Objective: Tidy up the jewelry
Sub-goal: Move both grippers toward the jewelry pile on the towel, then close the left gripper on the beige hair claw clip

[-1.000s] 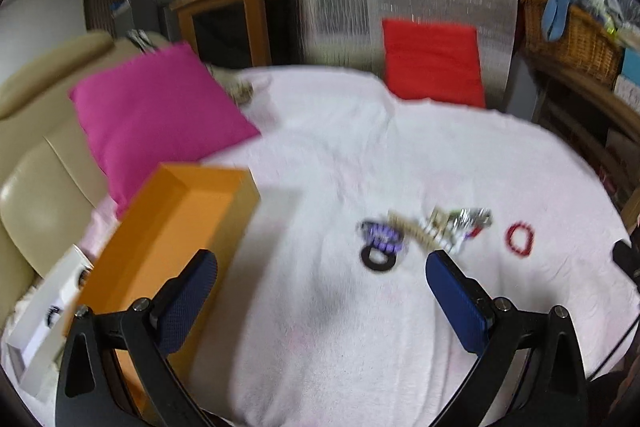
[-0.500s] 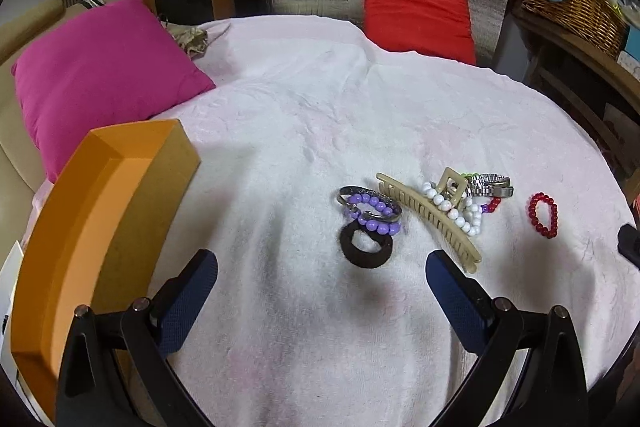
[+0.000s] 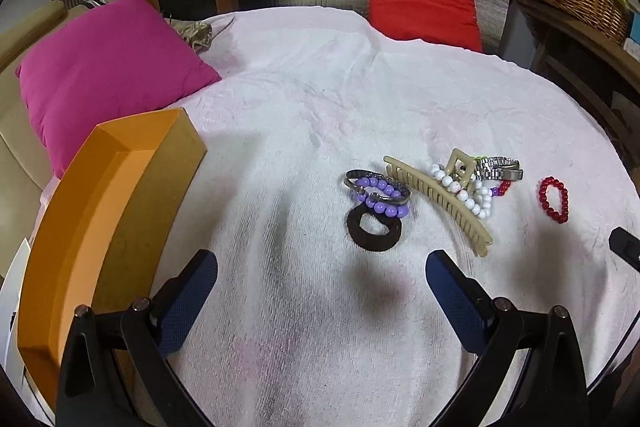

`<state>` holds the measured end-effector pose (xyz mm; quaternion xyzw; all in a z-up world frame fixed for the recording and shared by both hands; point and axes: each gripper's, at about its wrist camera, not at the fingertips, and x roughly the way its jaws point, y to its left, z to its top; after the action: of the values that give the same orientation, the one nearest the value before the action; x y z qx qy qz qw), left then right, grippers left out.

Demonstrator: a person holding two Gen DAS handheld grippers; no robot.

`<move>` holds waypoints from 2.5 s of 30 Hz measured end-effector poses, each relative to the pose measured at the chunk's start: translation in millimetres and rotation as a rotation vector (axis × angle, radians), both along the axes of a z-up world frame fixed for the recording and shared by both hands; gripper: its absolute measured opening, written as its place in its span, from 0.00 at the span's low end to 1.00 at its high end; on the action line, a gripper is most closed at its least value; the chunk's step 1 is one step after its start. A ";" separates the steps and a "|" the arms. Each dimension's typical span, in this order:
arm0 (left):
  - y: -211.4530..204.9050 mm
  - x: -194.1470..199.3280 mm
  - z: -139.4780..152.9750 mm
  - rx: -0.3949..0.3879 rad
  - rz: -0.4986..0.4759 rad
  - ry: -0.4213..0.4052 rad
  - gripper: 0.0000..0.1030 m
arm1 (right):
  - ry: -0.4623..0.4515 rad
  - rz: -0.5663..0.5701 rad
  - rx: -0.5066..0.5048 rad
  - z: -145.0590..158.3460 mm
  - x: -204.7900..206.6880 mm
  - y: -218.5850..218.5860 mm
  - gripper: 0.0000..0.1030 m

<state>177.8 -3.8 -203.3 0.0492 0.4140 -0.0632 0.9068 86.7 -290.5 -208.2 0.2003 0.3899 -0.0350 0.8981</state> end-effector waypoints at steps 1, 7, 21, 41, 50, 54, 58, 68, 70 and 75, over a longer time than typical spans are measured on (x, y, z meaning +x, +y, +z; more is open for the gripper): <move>-0.6 0.1 0.3 0.001 0.002 -0.002 1.00 | 0.004 0.002 -0.004 -0.9 0.9 0.9 0.88; -5.5 -1.3 0.7 0.011 -0.004 -0.014 1.00 | 0.009 0.016 -0.011 -3.5 3.4 6.8 0.88; -4.6 -0.7 1.5 0.019 0.005 -0.012 1.00 | 0.015 0.030 -0.024 -5.6 5.7 15.1 0.88; -17.2 -0.4 -4.5 0.031 -0.007 0.004 1.00 | 0.003 0.005 0.006 -2.9 1.4 4.1 0.88; -33.3 2.1 -8.3 -0.017 -0.060 0.042 1.00 | 0.004 -0.046 0.005 0.0 3.1 -11.6 0.88; -46.2 8.2 -11.7 -0.097 -0.111 0.086 1.00 | 0.026 -0.091 0.024 -1.5 10.5 -26.2 0.88; -61.0 19.0 -18.6 -0.149 -0.134 0.122 0.96 | 0.055 -0.123 0.079 -8.8 10.6 -37.1 0.88; -93.4 37.3 -47.3 -0.138 -0.177 0.235 0.32 | 0.079 -0.139 0.110 -15.3 9.0 -43.7 0.88; -90.1 38.3 -45.4 -0.162 -0.178 0.231 0.23 | 0.084 -0.141 0.106 -15.9 9.8 -44.1 0.88; -70.7 36.0 -40.6 -0.250 -0.191 0.223 0.11 | 0.095 -0.148 0.088 -17.7 15.7 -44.8 0.85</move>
<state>213.8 -74.5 -243.9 -0.0320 0.4943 -0.2051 0.8441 102.4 -335.3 -225.9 0.2658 0.4175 -0.0936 0.8639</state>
